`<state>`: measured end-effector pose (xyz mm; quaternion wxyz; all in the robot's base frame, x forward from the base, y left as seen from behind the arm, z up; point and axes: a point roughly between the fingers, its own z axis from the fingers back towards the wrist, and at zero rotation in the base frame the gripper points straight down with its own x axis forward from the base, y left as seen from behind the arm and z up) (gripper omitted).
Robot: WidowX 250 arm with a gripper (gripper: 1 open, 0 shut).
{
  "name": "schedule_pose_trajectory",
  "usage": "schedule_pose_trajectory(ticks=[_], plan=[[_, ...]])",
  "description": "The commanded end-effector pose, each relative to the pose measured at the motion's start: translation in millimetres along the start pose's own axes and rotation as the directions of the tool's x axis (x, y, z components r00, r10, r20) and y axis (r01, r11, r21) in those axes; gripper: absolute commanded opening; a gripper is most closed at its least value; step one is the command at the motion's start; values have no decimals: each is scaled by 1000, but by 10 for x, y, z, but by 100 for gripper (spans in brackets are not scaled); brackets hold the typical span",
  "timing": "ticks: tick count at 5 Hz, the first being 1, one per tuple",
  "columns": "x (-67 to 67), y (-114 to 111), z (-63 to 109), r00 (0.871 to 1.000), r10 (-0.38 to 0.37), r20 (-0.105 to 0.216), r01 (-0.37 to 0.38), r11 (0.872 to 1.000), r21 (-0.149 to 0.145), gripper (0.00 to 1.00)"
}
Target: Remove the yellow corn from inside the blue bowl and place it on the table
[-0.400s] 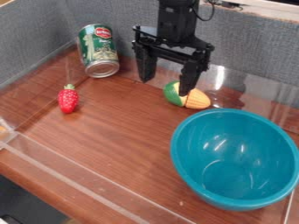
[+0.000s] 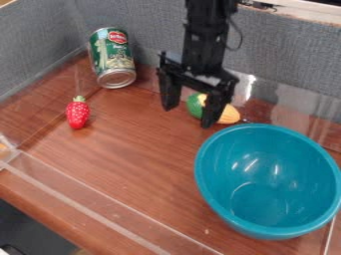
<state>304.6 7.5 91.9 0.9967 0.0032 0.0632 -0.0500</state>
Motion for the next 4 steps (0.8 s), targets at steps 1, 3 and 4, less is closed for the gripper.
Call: schedule_pose_trajectory(ticks=[1, 3, 4], plan=[[203, -17, 185, 996, -43, 80, 42, 999, 21, 100], [370, -87, 76, 992, -82, 93, 79, 996, 31, 100], [403, -60, -17, 992, -80, 100, 77, 996, 40, 100]])
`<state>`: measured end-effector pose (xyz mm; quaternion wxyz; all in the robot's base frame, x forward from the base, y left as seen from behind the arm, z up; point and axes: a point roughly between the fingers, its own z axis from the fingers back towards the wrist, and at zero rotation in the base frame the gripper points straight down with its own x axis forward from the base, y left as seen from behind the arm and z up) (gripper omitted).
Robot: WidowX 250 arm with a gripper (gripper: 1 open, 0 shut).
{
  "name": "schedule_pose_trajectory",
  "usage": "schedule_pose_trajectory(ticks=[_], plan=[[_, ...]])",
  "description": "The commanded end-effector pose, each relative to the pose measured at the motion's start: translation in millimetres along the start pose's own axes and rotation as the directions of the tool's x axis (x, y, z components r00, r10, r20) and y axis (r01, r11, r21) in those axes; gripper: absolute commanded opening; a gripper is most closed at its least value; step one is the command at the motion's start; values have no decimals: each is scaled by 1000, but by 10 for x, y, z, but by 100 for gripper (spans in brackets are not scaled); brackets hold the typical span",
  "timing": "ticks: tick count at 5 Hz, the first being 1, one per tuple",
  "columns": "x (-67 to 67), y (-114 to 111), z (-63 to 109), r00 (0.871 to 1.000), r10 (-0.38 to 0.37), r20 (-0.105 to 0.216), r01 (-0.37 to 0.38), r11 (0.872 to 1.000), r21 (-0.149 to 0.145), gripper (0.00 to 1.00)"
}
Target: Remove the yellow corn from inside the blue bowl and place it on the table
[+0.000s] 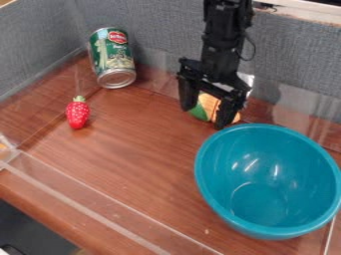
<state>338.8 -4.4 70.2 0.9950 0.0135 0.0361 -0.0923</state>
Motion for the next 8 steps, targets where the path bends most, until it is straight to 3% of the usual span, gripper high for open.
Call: schedule_pose_trajectory(ticks=[1, 3, 5, 7, 8], plan=[[99, 58, 137, 998, -48, 51, 47, 999, 24, 100], [234, 132, 168, 987, -147, 68, 145, 989, 39, 100], [436, 27, 7, 971, -229, 69, 225, 973, 54, 100], [648, 45, -111, 981, -182, 68, 178, 982, 59, 100], [634, 127, -126, 972, -224, 68, 220, 974, 61, 0]])
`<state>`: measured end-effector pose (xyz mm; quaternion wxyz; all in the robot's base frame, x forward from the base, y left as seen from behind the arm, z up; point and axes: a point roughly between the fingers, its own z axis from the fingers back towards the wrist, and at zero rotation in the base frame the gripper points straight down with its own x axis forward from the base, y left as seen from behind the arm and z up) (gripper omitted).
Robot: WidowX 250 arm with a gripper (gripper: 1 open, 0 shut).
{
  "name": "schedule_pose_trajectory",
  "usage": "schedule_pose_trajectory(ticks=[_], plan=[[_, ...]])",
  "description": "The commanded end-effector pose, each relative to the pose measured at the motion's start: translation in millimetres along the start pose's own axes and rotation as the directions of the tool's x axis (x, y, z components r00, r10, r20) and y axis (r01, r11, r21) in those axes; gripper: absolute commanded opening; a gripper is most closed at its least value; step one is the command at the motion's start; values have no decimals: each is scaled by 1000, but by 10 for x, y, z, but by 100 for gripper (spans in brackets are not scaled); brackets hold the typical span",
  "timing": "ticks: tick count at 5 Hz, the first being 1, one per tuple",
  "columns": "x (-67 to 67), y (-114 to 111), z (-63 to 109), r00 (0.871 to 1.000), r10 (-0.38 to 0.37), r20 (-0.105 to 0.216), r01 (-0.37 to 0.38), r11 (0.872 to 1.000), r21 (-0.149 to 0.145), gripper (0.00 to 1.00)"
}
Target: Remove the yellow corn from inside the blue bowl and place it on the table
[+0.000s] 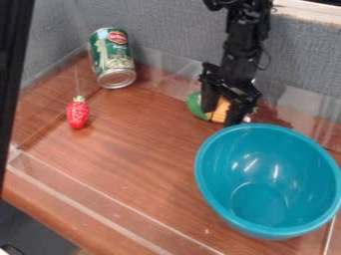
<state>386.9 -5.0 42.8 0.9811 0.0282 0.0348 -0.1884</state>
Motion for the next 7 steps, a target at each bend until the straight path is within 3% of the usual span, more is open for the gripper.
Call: schedule_pose_trajectory(ticks=[1, 2, 4, 6, 7], plan=[[84, 147, 111, 994, -75, 78, 73, 997, 26, 0], [32, 218, 126, 990, -118, 80, 116, 993, 32, 0], [98, 236, 114, 994, -56, 92, 52, 998, 47, 0], [108, 261, 489, 993, 17, 115, -23, 998, 59, 0], [128, 142, 443, 993, -9, 120, 2, 998, 58, 100]])
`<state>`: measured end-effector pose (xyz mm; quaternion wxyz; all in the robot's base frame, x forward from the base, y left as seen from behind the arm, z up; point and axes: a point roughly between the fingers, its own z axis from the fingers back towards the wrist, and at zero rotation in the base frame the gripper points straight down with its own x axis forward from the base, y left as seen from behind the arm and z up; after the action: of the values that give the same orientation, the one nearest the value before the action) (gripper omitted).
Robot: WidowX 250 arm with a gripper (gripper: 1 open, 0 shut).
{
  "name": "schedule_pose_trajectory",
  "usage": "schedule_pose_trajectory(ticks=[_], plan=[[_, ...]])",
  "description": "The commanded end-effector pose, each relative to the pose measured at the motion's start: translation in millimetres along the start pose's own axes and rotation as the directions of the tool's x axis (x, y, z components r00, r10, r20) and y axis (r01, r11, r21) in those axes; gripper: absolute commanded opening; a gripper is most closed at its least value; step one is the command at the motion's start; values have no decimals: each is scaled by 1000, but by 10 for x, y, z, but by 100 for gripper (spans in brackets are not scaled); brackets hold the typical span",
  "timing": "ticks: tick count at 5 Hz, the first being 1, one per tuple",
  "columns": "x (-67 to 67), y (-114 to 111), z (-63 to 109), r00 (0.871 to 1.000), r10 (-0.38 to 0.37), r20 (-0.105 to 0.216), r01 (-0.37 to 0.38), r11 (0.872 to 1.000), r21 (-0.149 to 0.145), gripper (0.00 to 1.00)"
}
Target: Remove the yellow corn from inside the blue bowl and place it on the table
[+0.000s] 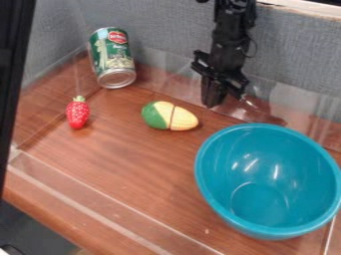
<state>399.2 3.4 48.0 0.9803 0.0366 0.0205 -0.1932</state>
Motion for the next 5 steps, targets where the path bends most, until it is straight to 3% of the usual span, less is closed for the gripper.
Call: schedule_pose_trajectory(ticks=[1, 2, 3, 4, 5], plan=[[3, 60, 363, 995, 27, 97, -30, 999, 32, 100], [-69, 93, 406, 993, 47, 112, -50, 998, 32, 100], [-232, 164, 569, 987, 86, 136, -93, 995, 42, 100], [-313, 236, 824, 984, 32, 175, -45, 997, 68, 100], [-317, 279, 892, 982, -41, 182, 27, 997, 74, 100]])
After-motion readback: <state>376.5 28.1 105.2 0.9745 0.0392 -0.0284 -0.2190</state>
